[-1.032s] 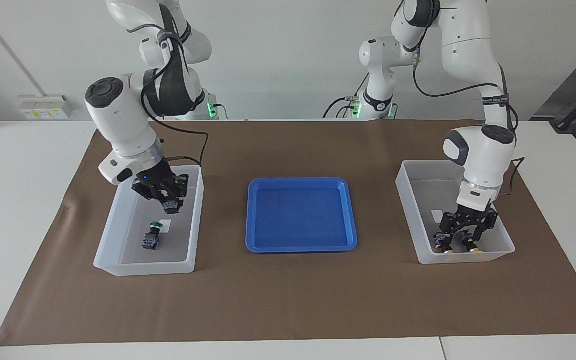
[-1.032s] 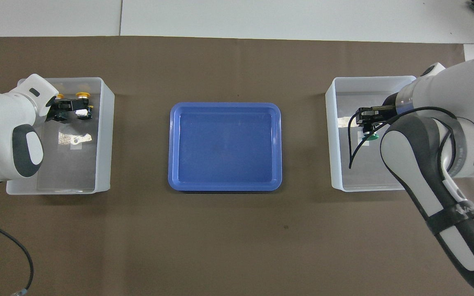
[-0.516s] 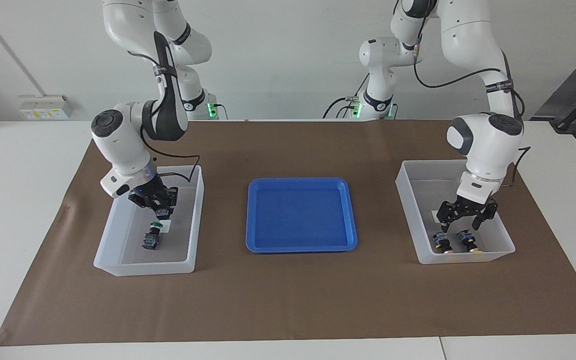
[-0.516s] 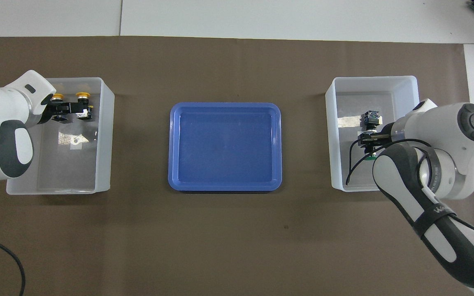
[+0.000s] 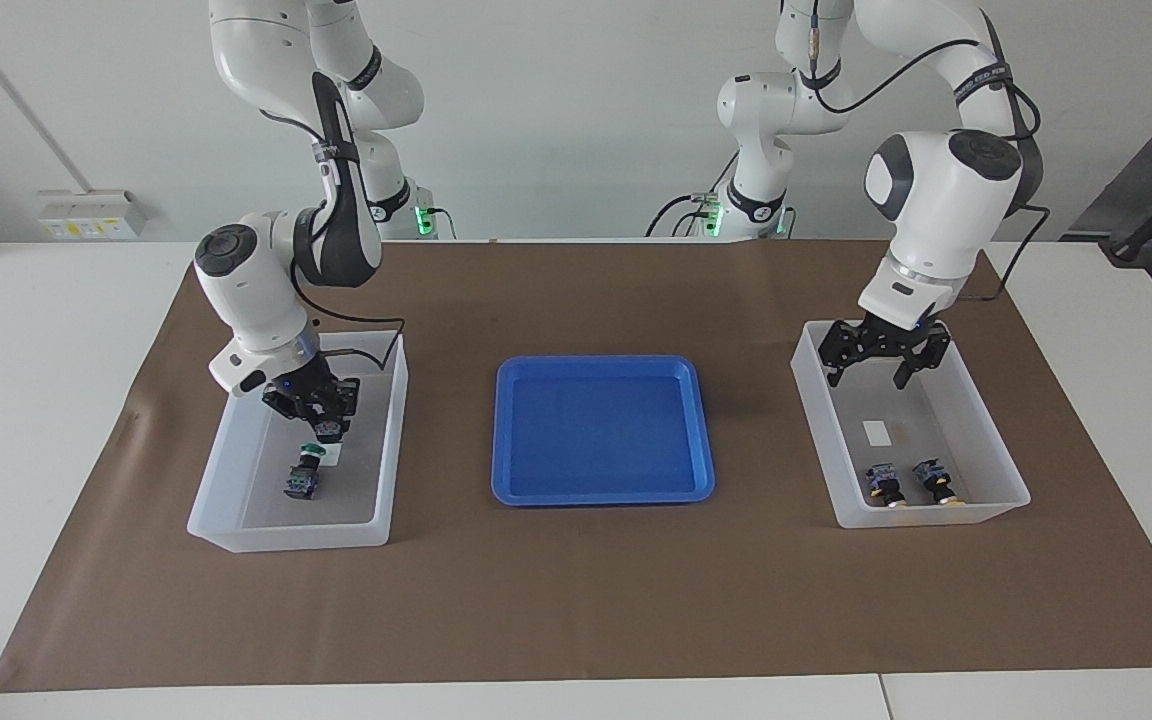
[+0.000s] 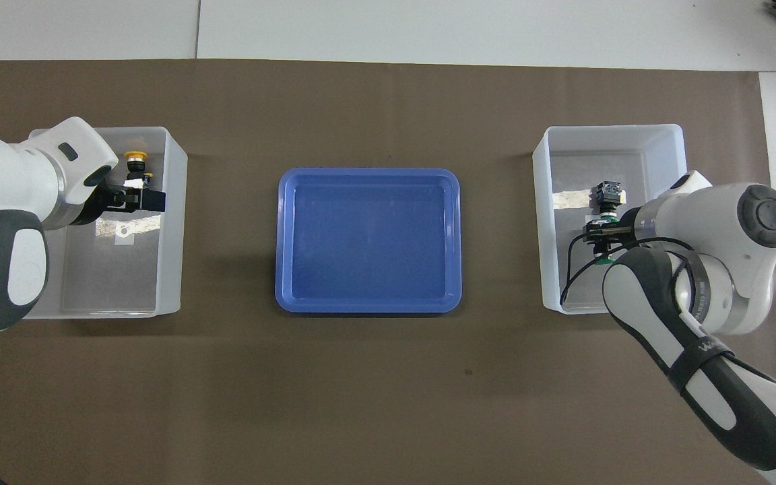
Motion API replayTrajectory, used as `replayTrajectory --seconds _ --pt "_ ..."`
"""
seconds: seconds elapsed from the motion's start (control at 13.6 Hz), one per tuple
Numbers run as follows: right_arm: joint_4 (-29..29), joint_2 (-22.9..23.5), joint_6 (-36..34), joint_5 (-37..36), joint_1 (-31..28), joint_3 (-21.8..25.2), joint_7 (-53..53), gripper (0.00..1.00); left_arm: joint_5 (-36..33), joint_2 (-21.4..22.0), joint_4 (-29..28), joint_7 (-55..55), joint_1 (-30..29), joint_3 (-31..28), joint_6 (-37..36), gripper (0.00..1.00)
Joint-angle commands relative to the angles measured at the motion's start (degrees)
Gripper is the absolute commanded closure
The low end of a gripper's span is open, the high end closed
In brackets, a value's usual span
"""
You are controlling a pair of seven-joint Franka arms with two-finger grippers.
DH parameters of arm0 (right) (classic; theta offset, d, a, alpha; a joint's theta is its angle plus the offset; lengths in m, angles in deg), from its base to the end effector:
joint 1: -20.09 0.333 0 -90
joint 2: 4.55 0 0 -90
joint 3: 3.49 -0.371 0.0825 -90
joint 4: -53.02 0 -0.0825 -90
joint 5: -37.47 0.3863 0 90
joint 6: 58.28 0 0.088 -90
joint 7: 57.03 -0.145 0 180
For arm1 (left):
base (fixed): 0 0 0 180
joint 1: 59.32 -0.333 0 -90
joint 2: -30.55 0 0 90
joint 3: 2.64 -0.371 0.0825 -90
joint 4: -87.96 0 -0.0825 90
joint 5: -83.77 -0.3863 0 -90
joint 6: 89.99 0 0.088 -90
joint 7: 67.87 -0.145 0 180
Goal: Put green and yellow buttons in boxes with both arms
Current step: 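Lower and release both buttons into the boxes with both grippers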
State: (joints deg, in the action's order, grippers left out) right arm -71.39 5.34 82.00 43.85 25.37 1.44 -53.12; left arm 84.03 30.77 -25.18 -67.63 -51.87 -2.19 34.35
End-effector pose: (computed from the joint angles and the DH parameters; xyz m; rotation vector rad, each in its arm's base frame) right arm 0.5818 0.0072 0.3390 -3.0796 0.0085 -0.1654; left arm 0.5784 -0.0806 0.5052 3.1014 -0.2042 0.3096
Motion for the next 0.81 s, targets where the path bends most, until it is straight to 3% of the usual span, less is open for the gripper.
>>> replayTrajectory --seconds 0.0,0.15,0.22,0.52,0.74 --pt "-0.8 -0.3 1.2 0.4 -0.7 -0.7 0.7 0.73 -0.3 4.6 0.7 0.5 0.9 -0.5 -3.6 0.00" --pt "-0.9 -0.2 1.2 2.8 -0.2 -0.7 0.7 0.71 -0.9 3.7 6.8 0.3 0.5 -0.5 -8.3 0.00" --pt "-1.3 0.2 1.7 2.9 -0.2 -0.7 0.9 0.66 -0.9 2.9 9.5 0.1 0.0 -0.5 -9.9 0.00" --pt "-1.1 0.4 2.3 2.8 -0.2 -0.7 1.0 0.01 -0.8 -2.0 21.1 -0.2 -0.3 -1.1 -17.1 0.00" --pt "0.7 -1.5 0.5 2.8 0.2 -0.9 0.7 0.00 -0.5 -3.8 25.6 -0.7 -2.4 -1.0 -23.5 0.00"
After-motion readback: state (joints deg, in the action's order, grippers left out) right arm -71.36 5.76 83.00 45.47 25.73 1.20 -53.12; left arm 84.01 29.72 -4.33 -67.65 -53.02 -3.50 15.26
